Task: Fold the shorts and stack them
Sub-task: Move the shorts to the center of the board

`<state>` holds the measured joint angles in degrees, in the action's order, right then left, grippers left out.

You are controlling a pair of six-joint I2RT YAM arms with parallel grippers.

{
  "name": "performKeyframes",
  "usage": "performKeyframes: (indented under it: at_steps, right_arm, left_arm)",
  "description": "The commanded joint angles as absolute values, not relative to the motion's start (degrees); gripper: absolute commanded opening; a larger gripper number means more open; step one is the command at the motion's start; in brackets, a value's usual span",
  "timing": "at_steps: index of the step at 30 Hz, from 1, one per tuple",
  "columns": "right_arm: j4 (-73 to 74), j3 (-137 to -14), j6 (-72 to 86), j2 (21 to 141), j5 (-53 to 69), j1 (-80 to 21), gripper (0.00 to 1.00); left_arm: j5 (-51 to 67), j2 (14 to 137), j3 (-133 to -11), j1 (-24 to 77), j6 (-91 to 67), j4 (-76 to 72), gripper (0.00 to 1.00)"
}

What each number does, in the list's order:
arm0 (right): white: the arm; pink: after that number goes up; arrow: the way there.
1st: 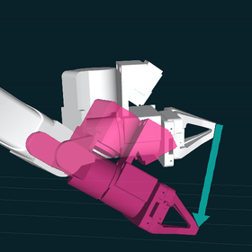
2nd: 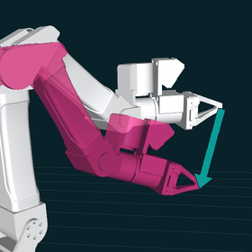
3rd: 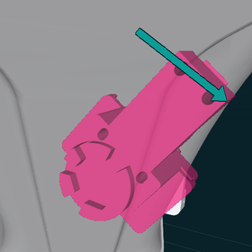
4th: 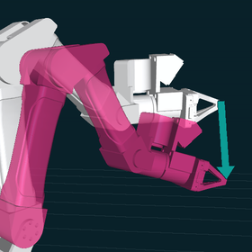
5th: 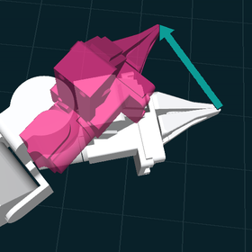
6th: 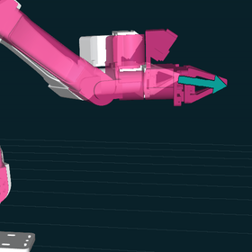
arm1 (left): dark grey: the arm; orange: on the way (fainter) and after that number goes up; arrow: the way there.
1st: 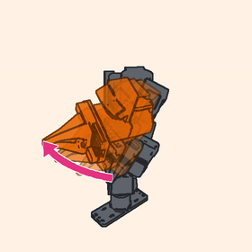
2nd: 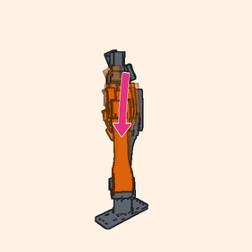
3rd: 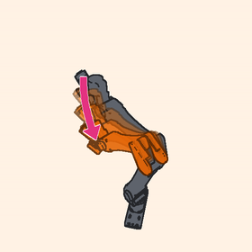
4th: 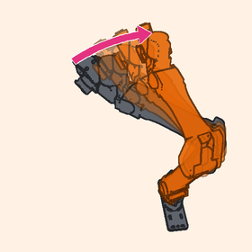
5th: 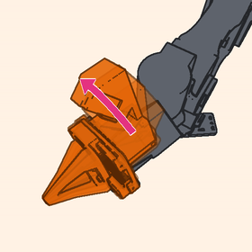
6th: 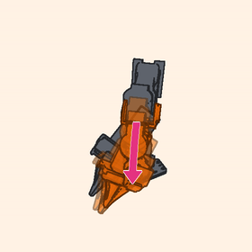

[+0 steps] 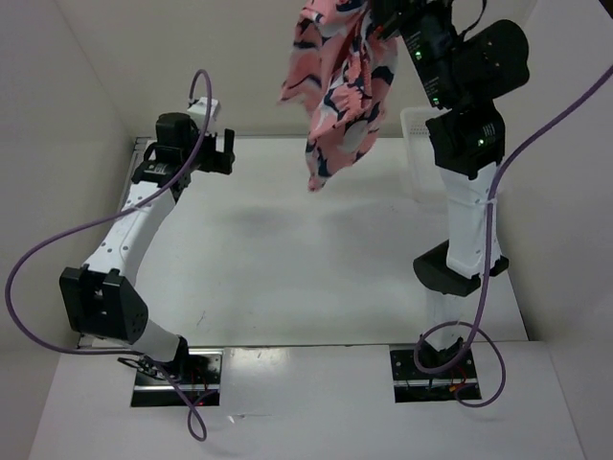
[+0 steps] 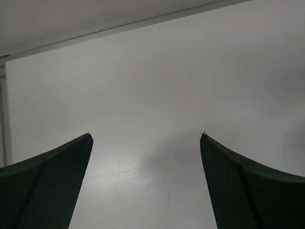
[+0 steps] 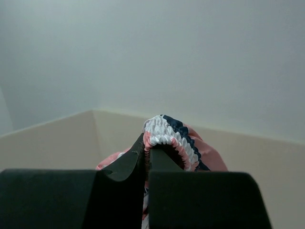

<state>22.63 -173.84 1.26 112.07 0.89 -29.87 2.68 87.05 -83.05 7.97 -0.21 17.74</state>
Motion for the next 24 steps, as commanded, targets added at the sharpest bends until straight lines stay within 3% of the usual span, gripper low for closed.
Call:
performKeyframes:
  at_steps: [1, 9, 14, 18, 24]
  right_arm:
    - [28.5, -166.9, 8.0, 112.8, 4.0, -30.1, 0.00]
    - [25.4, -125.4, 16.0, 100.9, 7.3, -29.5, 0.00]
    - [23.3, -104.2, 21.6, 96.9, 10.6, -21.6, 0.00]
    - [20.7, -93.3, 18.9, 93.1, 14.4, -19.9, 0.00]
    - [18.0, -82.5, 15.2, 88.5, 17.8, -18.7, 0.00]
  left_arm:
    - [-3.7, 82.5, -80.2, 4.9, 0.0, 13.3, 1.00]
    - [-0.1, 75.9, -72.2, 3.7, 0.0, 17.2, 1.00]
    - [10.1, 75.4, -68.0, 5.4, 0.0, 26.3, 1.00]
    - [11.3, 76.1, -62.2, 7.5, 0.0, 27.6, 1.00]
    - [2.9, 84.5, -59.3, 7.5, 0.0, 18.6, 1.00]
